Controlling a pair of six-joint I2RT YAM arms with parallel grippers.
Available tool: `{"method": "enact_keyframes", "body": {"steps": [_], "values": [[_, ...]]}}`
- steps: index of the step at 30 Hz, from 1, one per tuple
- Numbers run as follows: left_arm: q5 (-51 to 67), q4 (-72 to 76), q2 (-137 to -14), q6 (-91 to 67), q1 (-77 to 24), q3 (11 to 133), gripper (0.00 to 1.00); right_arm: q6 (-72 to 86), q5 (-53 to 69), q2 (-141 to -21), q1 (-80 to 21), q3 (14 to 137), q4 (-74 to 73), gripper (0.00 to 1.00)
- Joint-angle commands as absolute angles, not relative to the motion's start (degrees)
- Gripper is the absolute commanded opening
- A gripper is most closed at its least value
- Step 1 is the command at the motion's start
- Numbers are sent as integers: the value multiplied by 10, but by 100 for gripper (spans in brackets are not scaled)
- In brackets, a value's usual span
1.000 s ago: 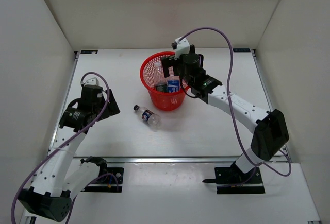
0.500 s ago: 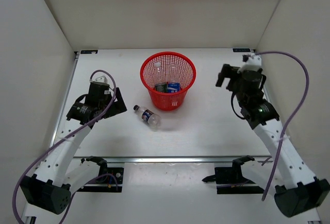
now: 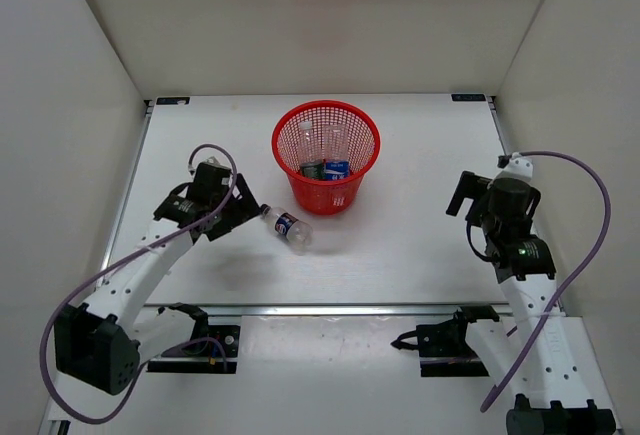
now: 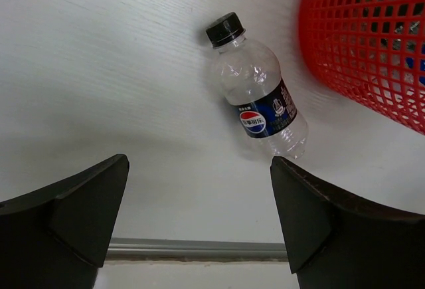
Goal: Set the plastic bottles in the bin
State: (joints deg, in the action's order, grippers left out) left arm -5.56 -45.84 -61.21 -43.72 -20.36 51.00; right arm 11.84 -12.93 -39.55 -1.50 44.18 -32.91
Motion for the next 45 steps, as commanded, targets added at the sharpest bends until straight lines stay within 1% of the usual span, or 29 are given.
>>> {"method": "enact_keyframes", "body": {"steps": [1, 4, 6, 9, 15, 19, 23, 25, 27, 28, 29, 31, 35, 36, 37, 38, 40, 42, 44, 45], "values": [[-34, -389, -650, -490, -203, 496, 99, 107, -146, -390, -31, 440, -326, 99], [-57, -367, -709, -515, -224, 505, 99, 104, -151, -386, -33, 432, -314, 100], [-24, -324, -742, -531, -226, 495, 99, 98, -148, -375, -26, 426, -308, 99], [-15, -283, -789, -566, -237, 491, 99, 88, -139, -370, -10, 423, -303, 99], [-36, -229, -823, -602, -252, 474, 99, 71, -153, -372, -1, 411, -306, 99], [-24, -211, -861, -606, -258, 468, 96, 68, -170, -377, -6, 403, -305, 99], [-35, -217, -889, -604, -272, 472, 85, 63, -204, -377, -22, 399, -301, 99], [-37, -217, -886, -604, -272, 462, 75, 58, -224, -380, -31, 397, -300, 99], [-39, -225, -875, -598, -265, 455, 58, 50, -235, -380, -36, 402, -294, 99], [-43, -235, -871, -590, -259, 457, 54, 50, -237, -381, -34, 401, -294, 99], [-45, -254, -854, -587, -257, 458, 47, 48, -236, -379, -33, 401, -293, 100], [-64, -284, -807, -574, -244, 467, 40, 47, -226, -374, -27, 404, -293, 99], [-121, -356, -702, -521, -221, 544, 38, 50, -221, -371, -18, 408, -298, 100], [-139, -371, -689, -499, -219, 594, 38, 50, -216, -365, -17, 407, -301, 99], [-166, -385, -679, -477, -226, 647, 41, 52, -215, -362, -14, 407, -298, 99], [-186, -388, -671, -466, -240, 672, 44, 49, -213, -364, -15, 403, -298, 99], [-239, -377, -677, -430, -270, 765, 46, 53, -205, -357, -9, 404, -295, 99], [-237, -342, -705, -394, -285, 807, 49, 57, -200, -355, -7, 399, -295, 100], [-225, -312, -739, -379, -297, 847, 49, 61, -195, -354, -9, 402, -289, 99], [-216, -286, -763, -369, -304, 855, 51, 61, -194, -354, -8, 403, -292, 99]]}}
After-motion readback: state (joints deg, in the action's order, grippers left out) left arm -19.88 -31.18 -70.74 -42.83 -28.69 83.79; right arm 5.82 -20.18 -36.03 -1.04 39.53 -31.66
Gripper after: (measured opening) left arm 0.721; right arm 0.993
